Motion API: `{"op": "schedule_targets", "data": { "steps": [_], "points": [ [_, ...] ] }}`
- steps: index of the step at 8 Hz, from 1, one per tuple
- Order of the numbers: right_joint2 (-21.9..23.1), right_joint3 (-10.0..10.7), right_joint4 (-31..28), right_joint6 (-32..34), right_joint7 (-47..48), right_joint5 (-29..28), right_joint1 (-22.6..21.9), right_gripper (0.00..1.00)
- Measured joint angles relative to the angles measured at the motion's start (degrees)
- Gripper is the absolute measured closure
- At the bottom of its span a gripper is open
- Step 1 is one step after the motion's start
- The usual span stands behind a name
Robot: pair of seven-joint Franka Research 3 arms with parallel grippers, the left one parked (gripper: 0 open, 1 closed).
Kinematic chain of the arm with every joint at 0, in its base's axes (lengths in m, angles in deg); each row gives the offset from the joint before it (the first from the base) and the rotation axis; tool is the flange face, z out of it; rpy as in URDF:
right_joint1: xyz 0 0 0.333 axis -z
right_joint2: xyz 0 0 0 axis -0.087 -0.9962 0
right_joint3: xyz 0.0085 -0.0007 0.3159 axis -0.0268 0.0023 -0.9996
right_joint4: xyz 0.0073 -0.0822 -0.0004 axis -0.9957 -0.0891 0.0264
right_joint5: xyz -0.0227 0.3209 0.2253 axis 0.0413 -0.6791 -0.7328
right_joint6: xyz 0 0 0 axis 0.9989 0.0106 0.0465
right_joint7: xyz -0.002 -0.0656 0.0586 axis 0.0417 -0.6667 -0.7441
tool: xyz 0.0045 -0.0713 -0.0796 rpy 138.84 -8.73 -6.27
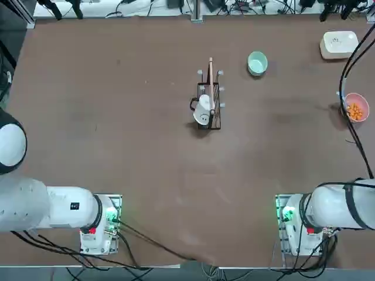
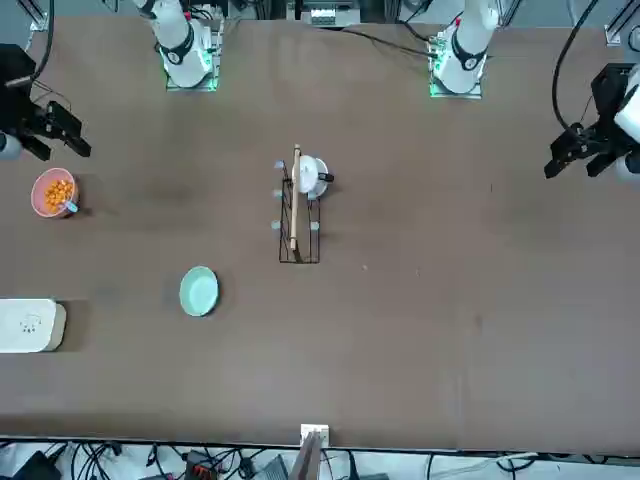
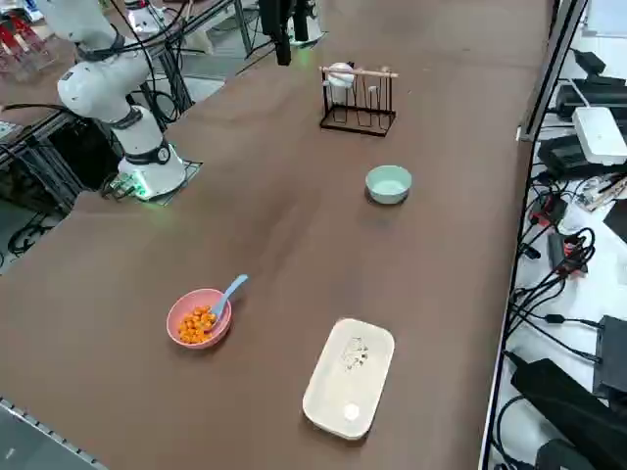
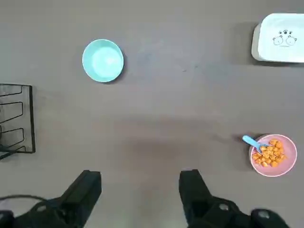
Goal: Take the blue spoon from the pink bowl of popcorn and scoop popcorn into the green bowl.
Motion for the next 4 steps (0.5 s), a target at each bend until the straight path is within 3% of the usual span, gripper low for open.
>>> {"op": "schedule_targets", "data": {
  "steps": [4],
  "points": [
    [-0.18, 0.00, -0.22, 1.83, -0.07, 0.03, 0.00, 0.00]
  ]
}}
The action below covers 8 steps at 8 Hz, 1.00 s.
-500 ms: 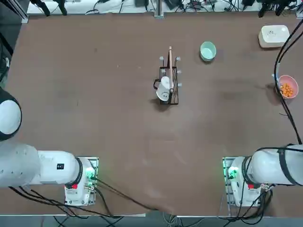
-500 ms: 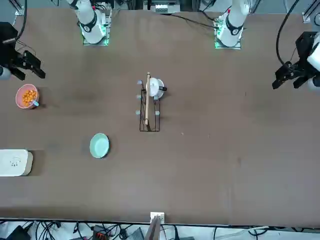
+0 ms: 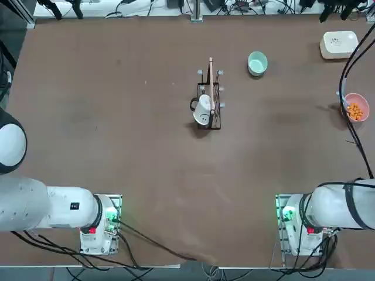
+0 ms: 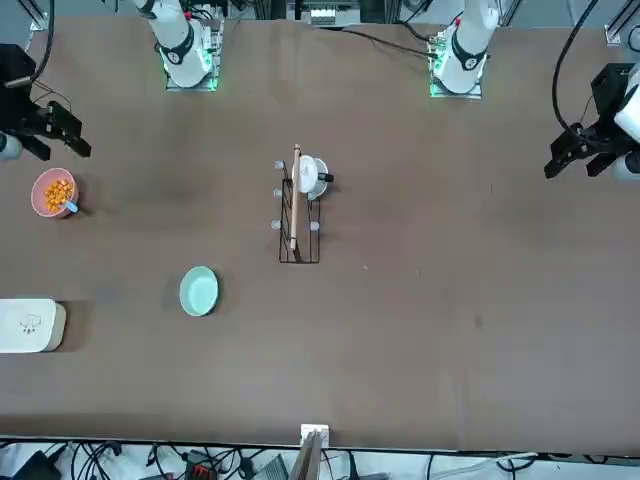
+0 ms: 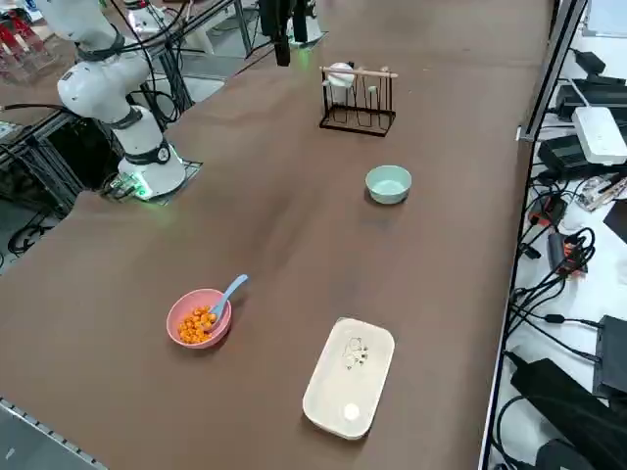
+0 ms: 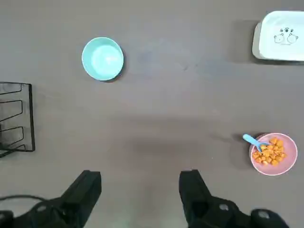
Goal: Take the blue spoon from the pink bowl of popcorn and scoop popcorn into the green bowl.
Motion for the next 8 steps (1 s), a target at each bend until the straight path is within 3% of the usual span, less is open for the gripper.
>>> {"op": "schedule_targets", "data": {
  "steps": [3, 6, 8],
  "points": [
    [-4.28, 0.02, -1.33, 3.57, 0.42, 6.04, 0.01, 0.00],
    [-14.14, 0.03, -1.78, 2.62, 6.78, 22.66, -0.01, 0.00],
    [-19.79, 0.09, -1.75, -0.60, 13.25, 30.27, 0.07, 0.00]
  ]
}}
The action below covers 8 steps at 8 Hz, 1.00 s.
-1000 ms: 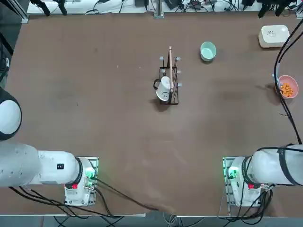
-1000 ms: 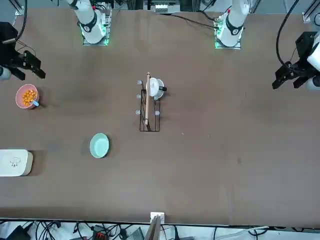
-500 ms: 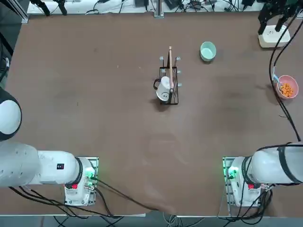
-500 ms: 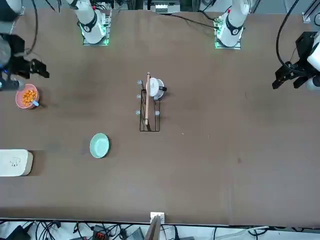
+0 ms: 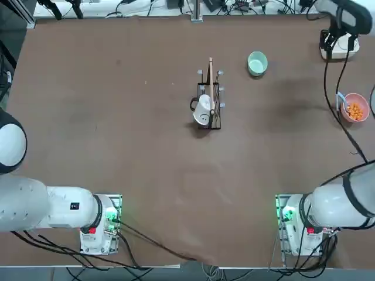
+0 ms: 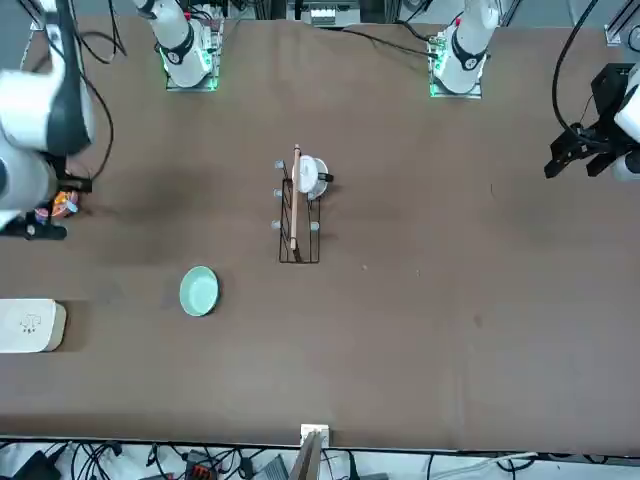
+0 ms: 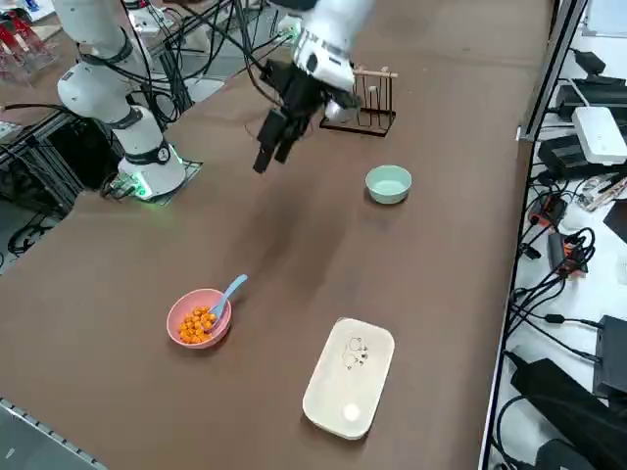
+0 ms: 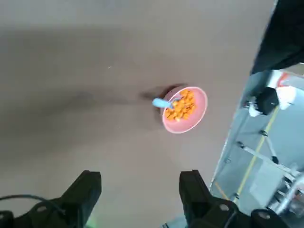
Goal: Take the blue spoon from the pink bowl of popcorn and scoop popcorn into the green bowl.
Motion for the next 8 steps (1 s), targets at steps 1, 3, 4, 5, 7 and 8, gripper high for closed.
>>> {"op": "schedule_targets", "data": {
  "steps": [1, 3, 4, 5, 7, 8],
  "points": [
    [-2.26, 0.00, -0.06, -0.99, 4.25, 3.42, -0.04, 0.00],
    [-7.43, -0.14, -0.70, -2.97, 15.61, 9.52, -0.37, 0.00],
    [-10.36, -0.18, -1.68, -3.98, 21.90, 13.54, -0.94, 0.00],
    [-12.99, -0.21, -3.10, -4.54, 27.51, 18.01, -1.62, 0.00],
    [-16.87, -0.02, -4.86, -4.79, 34.42, 22.69, -1.88, 0.01],
    [-18.10, 0.39, -5.16, -4.76, 36.76, 23.99, -1.62, 0.01]
  ]
}}
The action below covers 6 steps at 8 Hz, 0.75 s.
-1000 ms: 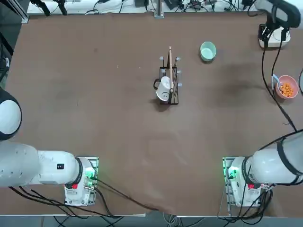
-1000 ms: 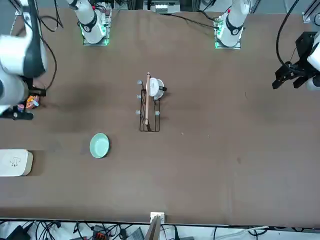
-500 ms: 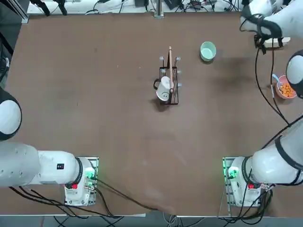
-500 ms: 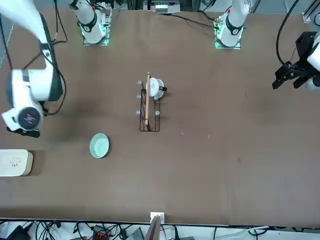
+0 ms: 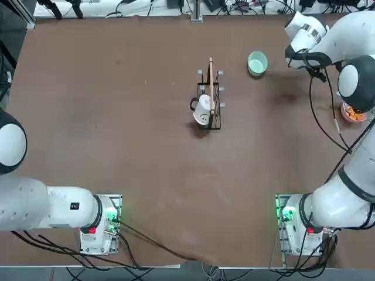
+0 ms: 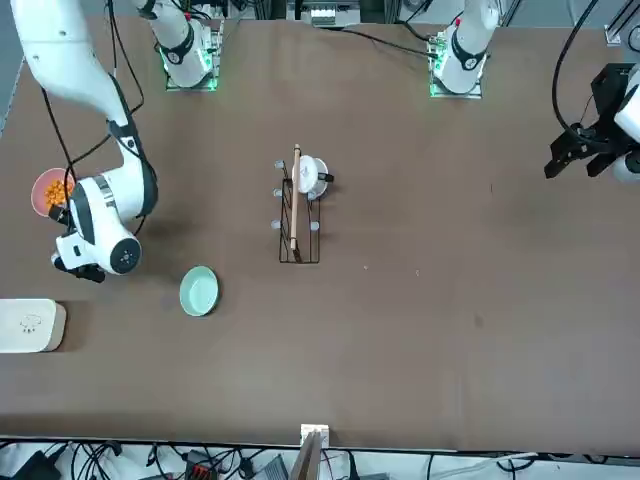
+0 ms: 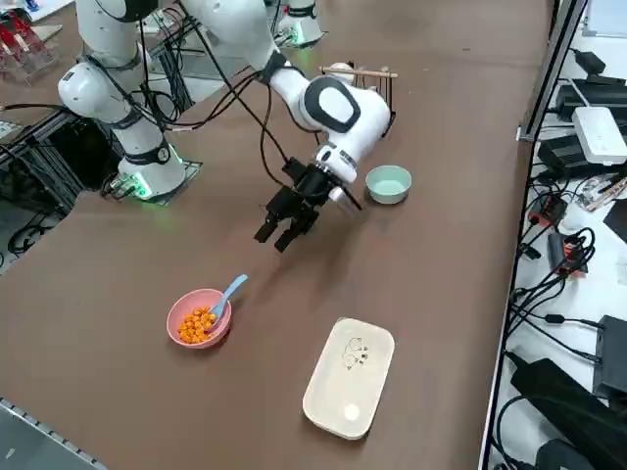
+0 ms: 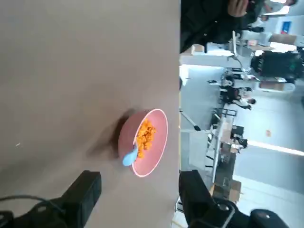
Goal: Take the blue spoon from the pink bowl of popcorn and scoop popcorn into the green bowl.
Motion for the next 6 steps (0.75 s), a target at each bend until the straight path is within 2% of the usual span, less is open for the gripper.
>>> {"op": "schedule_targets", "data": {
  "steps": [4, 6],
  "points": [
    [-4.17, 0.64, -1.14, -0.03, 7.05, 5.84, 1.88, 0.04],
    [-5.45, 0.67, -1.66, -0.15, 8.88, 6.85, 2.41, 0.06]
  ]
}}
